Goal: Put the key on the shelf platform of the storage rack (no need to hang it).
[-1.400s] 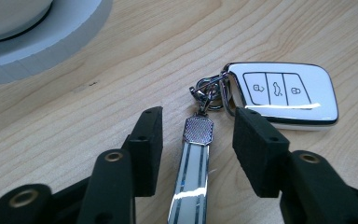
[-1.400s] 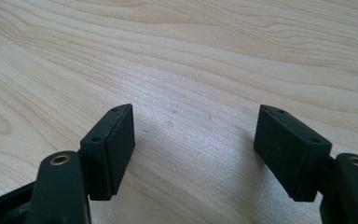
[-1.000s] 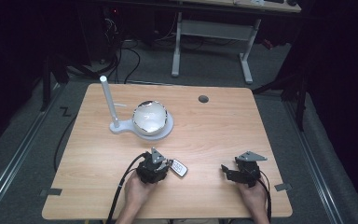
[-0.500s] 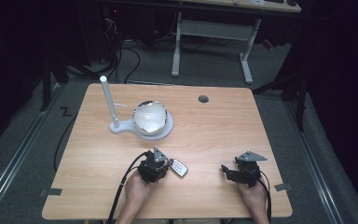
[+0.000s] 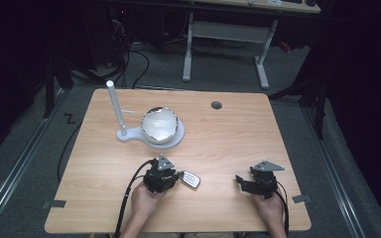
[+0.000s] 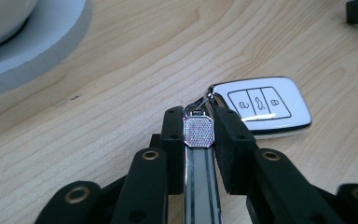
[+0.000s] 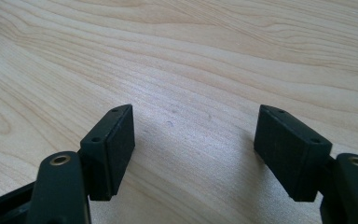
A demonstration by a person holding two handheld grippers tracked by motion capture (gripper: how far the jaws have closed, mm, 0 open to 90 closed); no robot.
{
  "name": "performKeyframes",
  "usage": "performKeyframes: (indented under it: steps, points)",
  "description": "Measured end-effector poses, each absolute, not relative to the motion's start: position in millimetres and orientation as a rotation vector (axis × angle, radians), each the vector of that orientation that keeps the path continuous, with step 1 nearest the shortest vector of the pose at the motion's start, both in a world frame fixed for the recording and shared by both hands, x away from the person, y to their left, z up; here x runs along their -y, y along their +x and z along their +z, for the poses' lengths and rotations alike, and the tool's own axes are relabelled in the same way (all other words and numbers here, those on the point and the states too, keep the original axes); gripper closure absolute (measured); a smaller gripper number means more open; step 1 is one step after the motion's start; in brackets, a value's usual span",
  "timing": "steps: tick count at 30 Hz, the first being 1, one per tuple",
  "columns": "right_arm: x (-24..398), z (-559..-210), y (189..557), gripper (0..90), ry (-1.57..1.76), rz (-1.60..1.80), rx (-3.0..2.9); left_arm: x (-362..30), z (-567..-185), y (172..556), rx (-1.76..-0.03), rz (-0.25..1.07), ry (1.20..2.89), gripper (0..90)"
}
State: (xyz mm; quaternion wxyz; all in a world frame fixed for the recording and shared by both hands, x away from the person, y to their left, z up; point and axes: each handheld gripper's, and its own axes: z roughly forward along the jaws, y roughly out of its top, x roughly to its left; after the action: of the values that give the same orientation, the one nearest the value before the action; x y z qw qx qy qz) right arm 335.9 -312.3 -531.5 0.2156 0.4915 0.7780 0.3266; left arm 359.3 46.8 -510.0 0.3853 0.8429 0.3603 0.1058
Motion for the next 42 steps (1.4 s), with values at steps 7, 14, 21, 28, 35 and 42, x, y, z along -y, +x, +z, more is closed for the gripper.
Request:
performKeyframes:
  steps: [7,14,21,28,35,42]
  points:
    - [312.2,-531.5,335.8,29.2,1.363,0.905,-2.157,-58.0,-500.9,357.8,-0.929,0.244,2.075,74.4]
    - [312.0,-531.5,335.8,29.2,1.363,0.905,-2.156,-63.6,-483.3,350.4,-0.891,0.281,2.06,74.4]
    - [312.0,-531.5,335.8,29.2,1.363,0.905,-2.157,-71.5,-466.7,347.0,-0.884,0.306,2.032,74.5]
    - [312.1,-531.5,335.8,29.2,1.363,0.905,-2.157,-80.2,-461.8,348.3,-0.912,0.268,1.993,74.4]
    - [312.2,-531.5,335.8,29.2,1.363,0.906,-2.157,-89.0,-449.9,350.7,-0.915,0.279,1.99,74.4]
    - [312.1,-531.5,335.8,29.2,1.362,0.906,-2.157,-97.9,-442.9,350.7,-0.924,0.284,1.966,74.4]
